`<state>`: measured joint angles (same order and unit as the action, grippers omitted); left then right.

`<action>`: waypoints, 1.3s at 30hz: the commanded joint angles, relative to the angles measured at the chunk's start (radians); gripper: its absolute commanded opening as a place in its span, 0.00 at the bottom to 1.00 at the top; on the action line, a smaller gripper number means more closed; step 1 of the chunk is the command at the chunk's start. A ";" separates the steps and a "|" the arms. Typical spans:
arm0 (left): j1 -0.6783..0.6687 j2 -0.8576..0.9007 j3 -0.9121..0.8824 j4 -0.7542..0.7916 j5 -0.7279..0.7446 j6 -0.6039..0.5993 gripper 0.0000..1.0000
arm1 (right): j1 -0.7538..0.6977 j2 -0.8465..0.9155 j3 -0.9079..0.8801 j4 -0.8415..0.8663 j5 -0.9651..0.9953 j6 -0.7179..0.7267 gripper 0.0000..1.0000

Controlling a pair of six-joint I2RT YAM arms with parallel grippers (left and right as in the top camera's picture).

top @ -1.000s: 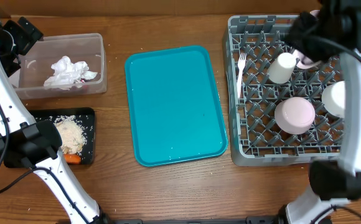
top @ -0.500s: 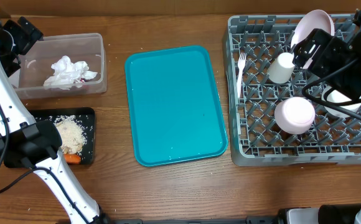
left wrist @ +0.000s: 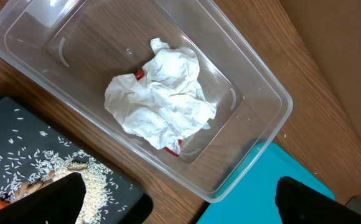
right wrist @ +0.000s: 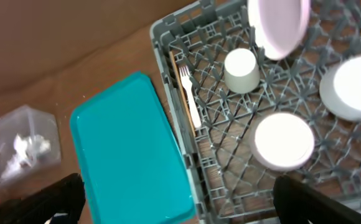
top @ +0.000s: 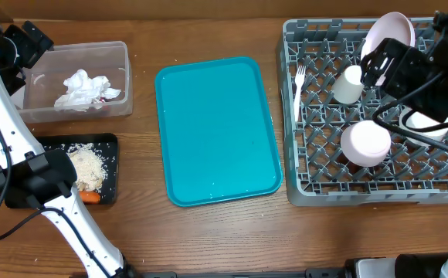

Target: Sort waste into correct bins and load items into the dishwasher rack

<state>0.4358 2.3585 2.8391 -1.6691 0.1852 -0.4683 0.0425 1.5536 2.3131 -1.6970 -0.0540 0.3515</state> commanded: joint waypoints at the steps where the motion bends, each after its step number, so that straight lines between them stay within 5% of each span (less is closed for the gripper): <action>1: 0.000 -0.016 0.003 0.002 -0.010 0.016 1.00 | 0.001 -0.026 -0.003 0.003 -0.026 -0.175 1.00; 13: 0.000 -0.015 0.003 0.001 -0.010 0.016 1.00 | -0.019 -0.382 -0.090 0.127 0.086 -0.056 1.00; 17: 0.000 -0.015 0.003 0.001 -0.010 0.016 1.00 | -0.021 -0.581 -0.521 0.360 0.129 -0.056 1.00; 20: 0.000 -0.016 0.003 0.001 -0.010 0.016 1.00 | -0.021 -0.798 -0.996 0.740 0.127 -0.056 1.00; 26: 0.000 -0.016 0.003 0.001 -0.010 0.016 1.00 | -0.026 -1.168 -1.638 1.350 0.112 -0.080 1.00; 39: 0.000 -0.016 0.003 0.001 -0.010 0.016 1.00 | -0.066 -1.504 -2.200 1.810 0.078 -0.127 1.00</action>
<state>0.4358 2.3581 2.8388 -1.6688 0.1818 -0.4683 -0.0193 0.1043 0.1661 0.0849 0.0292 0.2340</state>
